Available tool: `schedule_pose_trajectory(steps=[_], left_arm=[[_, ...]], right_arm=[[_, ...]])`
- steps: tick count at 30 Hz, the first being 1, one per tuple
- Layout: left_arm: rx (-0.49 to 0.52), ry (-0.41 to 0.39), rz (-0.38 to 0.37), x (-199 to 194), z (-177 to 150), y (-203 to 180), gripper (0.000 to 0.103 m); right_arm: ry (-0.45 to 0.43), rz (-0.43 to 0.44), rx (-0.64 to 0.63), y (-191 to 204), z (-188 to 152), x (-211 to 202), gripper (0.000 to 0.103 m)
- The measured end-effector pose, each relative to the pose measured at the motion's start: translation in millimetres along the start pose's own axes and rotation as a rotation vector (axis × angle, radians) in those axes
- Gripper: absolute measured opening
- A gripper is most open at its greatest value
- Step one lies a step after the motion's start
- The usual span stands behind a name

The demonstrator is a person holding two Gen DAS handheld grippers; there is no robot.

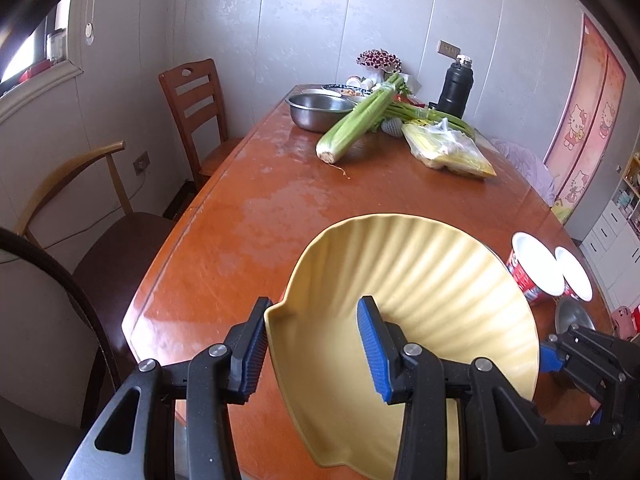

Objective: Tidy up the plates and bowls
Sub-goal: 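Lift the yellow plate with the left tool and carry it over the orange plate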

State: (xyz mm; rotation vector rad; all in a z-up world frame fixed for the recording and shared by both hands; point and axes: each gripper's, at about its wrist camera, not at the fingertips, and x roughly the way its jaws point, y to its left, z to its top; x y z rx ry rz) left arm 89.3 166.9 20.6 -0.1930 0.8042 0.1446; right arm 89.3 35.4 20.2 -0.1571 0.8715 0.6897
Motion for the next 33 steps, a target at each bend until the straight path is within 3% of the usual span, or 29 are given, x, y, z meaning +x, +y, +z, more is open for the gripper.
schedule_pose_trajectory(steps=[20,33], left_arm=[[-0.026,0.065,-0.008,43,6,22,0.043],[-0.001,0.098,0.000,64,8,17,0.043]], right_arm=[[0.093,0.015,0.055,4,4,51,0.045],[0.137,-0.010,0.066,-3,6,71,0.046]])
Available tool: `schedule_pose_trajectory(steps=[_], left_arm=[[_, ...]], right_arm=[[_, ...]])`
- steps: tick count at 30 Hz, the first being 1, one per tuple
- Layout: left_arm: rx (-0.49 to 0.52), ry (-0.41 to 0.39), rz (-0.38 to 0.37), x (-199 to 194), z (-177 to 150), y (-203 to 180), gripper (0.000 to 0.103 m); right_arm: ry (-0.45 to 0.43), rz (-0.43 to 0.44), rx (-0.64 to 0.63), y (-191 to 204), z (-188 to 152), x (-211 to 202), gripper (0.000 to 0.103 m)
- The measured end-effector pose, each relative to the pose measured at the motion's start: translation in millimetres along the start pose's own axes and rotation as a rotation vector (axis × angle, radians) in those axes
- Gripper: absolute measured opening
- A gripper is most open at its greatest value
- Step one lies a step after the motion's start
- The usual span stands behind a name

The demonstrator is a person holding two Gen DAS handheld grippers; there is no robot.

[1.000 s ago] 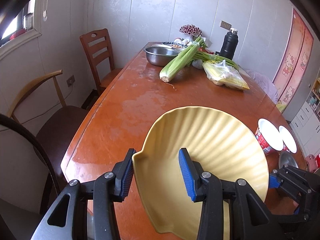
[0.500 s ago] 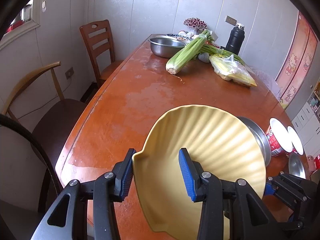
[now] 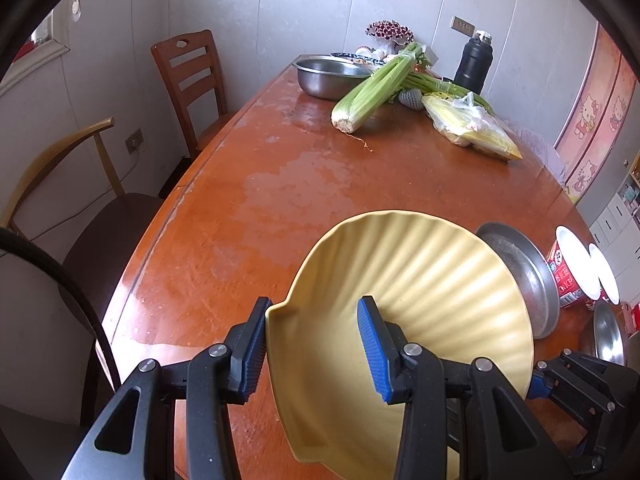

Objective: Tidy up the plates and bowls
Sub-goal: 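Lift the yellow plate with the left tool and carry it over the orange plate, then lower the yellow plate onto the orange plate and open the left tool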

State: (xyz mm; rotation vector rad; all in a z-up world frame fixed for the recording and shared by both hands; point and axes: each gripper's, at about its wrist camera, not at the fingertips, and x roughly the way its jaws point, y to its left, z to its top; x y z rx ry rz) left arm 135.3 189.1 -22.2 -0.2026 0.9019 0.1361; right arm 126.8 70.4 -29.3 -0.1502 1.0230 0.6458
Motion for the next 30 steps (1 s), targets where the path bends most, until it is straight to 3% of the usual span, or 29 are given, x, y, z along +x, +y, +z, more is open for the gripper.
schedule_pose_trajectory(steps=[21,30], left_arm=[[0.029,0.012,0.033,10,-3,-7,0.043],[0.021,0.022,0.058,15,-4,-4,0.043]], right_arm=[[-0.018,-0.080,-0.071,8,-3,-3,0.047],[-0.018,-0.032,-0.012,-8,-3,-10,0.047]])
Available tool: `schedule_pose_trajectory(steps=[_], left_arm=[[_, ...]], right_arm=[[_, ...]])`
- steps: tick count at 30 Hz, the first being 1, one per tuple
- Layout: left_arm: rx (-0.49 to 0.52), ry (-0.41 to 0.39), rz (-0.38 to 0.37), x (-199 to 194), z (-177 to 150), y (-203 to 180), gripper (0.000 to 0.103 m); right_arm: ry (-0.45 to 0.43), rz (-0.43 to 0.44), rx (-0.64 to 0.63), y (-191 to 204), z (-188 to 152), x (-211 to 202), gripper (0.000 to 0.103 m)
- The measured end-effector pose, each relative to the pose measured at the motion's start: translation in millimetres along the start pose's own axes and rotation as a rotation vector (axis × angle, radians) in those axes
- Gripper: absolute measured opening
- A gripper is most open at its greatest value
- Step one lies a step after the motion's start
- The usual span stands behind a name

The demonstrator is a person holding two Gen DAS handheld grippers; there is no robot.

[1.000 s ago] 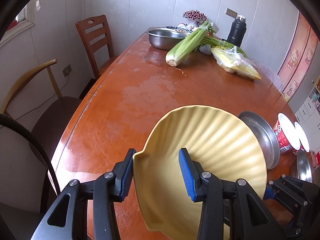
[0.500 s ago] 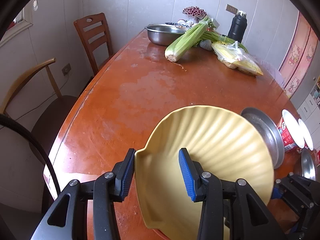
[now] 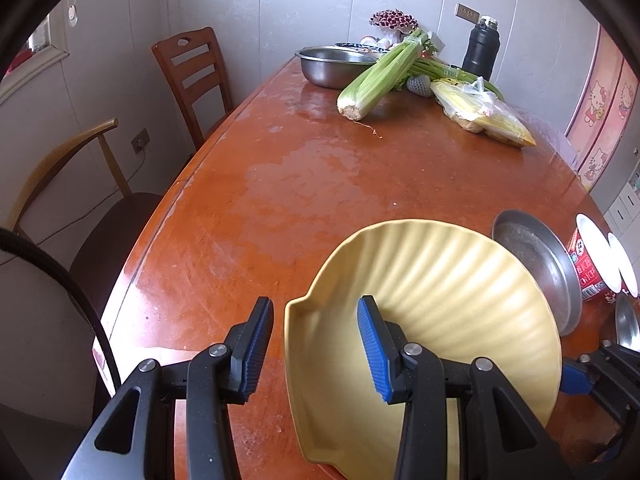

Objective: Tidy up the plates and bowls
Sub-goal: 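Lower the yellow plate onto the orange plate and open the left tool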

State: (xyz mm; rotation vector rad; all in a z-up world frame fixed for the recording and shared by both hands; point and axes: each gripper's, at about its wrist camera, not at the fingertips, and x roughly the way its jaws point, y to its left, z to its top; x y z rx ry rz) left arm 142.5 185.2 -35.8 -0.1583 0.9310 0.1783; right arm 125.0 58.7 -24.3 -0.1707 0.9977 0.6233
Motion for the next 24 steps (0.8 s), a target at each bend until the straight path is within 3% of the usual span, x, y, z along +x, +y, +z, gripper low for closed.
schedule_pose_trajectory(steps=[13,20,24], left_arm=[[0.015,0.010,0.013,1,-3,-1,0.044],[-0.021,-0.038,-0.039,-27,-11,4,0.044],[-0.031,-0.022,-0.067,-30,-20,3,0.045]], right_arm=[[-0.031,-0.004,0.058,-24,-3,-15,0.047],[-0.029,0.008,0.097,-44,-9,-19,0.047],[-0.007,0.039,0.123,-48,-10,-11,0.047]])
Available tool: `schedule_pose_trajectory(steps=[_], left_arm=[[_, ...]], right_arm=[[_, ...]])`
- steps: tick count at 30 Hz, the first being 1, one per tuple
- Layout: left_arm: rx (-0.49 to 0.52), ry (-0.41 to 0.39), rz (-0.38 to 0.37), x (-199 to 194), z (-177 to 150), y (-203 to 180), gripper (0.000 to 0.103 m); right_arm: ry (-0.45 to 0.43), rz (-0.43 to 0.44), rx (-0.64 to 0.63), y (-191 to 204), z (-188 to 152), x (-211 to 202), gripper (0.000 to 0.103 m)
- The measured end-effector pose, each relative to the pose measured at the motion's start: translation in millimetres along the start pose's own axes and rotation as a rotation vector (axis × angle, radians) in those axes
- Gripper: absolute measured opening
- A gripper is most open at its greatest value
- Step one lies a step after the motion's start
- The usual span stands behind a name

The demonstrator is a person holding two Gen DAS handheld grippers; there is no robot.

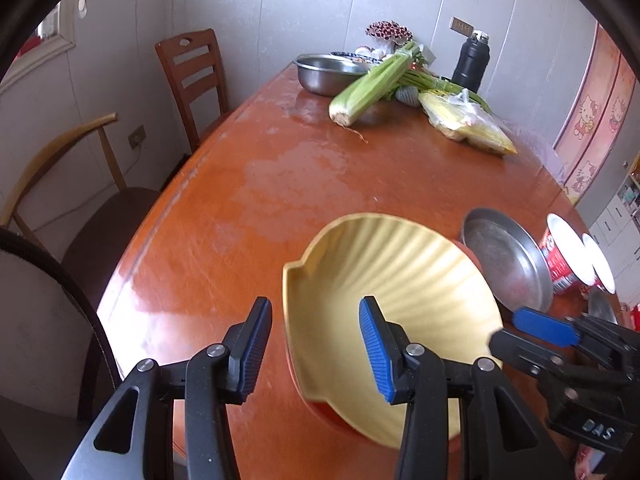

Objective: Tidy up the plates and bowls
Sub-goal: 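Lower the yellow plate onto the orange plate and open the left tool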

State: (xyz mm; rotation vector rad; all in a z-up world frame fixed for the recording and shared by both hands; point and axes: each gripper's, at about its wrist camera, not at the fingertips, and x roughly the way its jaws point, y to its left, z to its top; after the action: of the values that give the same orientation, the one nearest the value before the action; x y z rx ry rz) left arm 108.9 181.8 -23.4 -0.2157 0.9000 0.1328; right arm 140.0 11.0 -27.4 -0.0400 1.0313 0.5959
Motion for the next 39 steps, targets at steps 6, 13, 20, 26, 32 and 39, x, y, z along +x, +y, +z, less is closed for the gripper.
schedule_pose_trajectory(steps=[6,13,20,26,32,39], left_arm=[[0.004,0.034,0.021,12,-4,-3,0.046],[0.007,0.037,0.026,17,-3,-1,0.046],[0.012,0.033,0.043,17,-2,1,0.046],[0.019,0.034,0.056,18,1,0,0.046],[0.019,0.027,0.066,15,2,-2,0.046],[0.018,-0.003,0.092,0,5,-4,0.047]], right_arm=[[0.022,0.005,-0.026,11,-2,11,0.047],[0.033,-0.009,-0.046,18,-2,18,0.049],[0.037,-0.009,-0.061,24,1,23,0.049],[0.046,0.009,-0.074,30,2,25,0.049],[0.020,0.005,-0.071,28,4,17,0.049],[-0.031,-0.005,-0.056,20,5,-4,0.049]])
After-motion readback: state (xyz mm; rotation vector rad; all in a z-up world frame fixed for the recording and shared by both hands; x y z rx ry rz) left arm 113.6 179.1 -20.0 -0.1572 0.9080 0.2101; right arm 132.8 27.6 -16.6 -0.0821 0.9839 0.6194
